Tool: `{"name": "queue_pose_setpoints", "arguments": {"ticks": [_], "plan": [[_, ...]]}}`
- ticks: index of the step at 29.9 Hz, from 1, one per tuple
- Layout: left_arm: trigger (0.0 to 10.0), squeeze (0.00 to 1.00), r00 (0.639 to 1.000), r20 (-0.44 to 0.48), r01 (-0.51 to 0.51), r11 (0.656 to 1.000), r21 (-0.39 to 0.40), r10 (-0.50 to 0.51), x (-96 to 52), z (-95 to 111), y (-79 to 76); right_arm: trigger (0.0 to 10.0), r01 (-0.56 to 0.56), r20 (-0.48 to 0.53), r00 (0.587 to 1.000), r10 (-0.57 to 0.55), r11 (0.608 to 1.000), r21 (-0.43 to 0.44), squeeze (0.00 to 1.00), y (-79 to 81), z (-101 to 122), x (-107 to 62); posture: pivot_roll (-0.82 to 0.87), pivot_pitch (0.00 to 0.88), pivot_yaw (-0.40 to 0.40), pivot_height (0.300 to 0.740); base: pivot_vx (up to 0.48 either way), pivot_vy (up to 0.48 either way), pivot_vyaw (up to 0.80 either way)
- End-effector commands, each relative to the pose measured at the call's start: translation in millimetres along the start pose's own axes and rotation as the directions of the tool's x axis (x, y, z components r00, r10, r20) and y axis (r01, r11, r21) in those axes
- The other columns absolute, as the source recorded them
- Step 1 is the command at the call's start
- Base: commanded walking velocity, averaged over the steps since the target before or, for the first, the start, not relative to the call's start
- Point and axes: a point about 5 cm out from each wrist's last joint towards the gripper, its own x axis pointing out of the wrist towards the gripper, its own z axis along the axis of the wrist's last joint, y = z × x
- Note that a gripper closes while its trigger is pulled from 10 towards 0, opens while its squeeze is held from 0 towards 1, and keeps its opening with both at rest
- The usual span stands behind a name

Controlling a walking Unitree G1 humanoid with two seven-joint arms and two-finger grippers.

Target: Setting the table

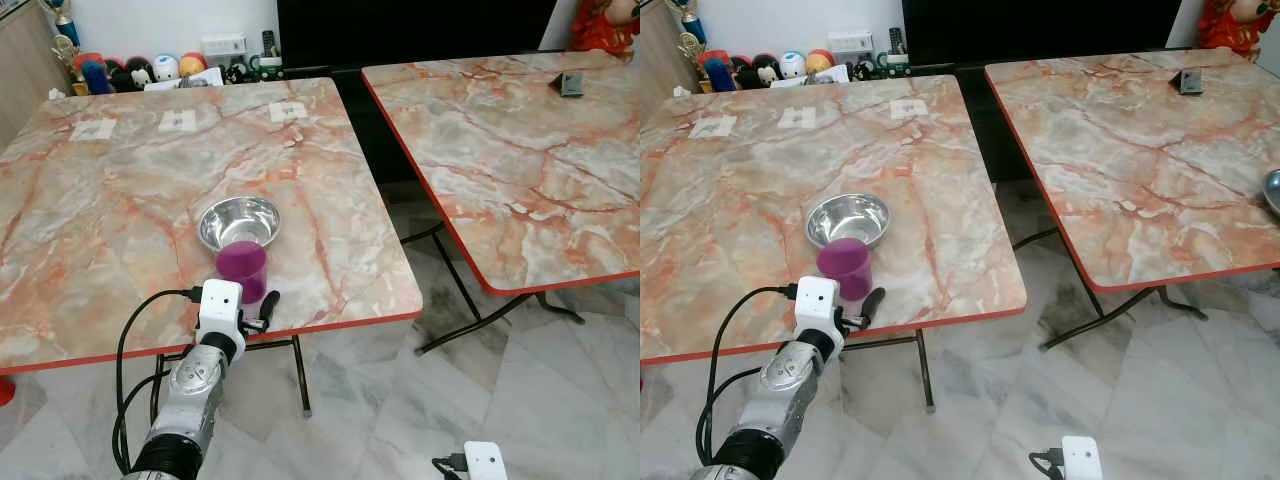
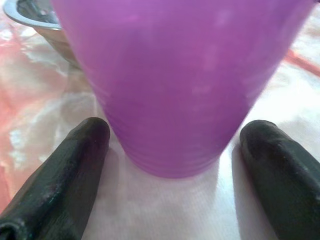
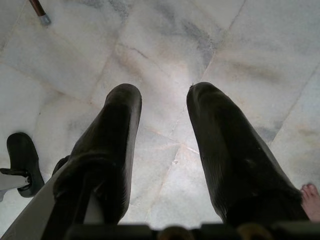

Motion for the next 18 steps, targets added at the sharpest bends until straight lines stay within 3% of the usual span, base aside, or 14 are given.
{"name": "queue_pose_setpoints", "arguments": {"ticks": [1, 18], "plan": [[10.0, 0.00, 1.000, 0.003, -0.024, 1.000, -0.007, 0.024, 1.3, 0.0, 2.8, 10.0, 0.007, -0.013, 1.000, -0.007, 1.000, 0.005, 0.00, -1.2, -3.4, -0.7, -0.02, 0.112, -0.010, 0.740, 0.000, 0.000, 0.00], [10.0, 0.00, 0.997, 0.029, -0.075, 0.995, -0.060, 0.077, 8.5, 1.7, -2.6, 10.0, 0.006, -0.014, 1.000, -0.006, 1.000, -0.007, 0.00, -2.3, -2.7, -0.6, -0.03, 0.108, -0.015, 0.740, 0.000, 0.000, 0.00]]}}
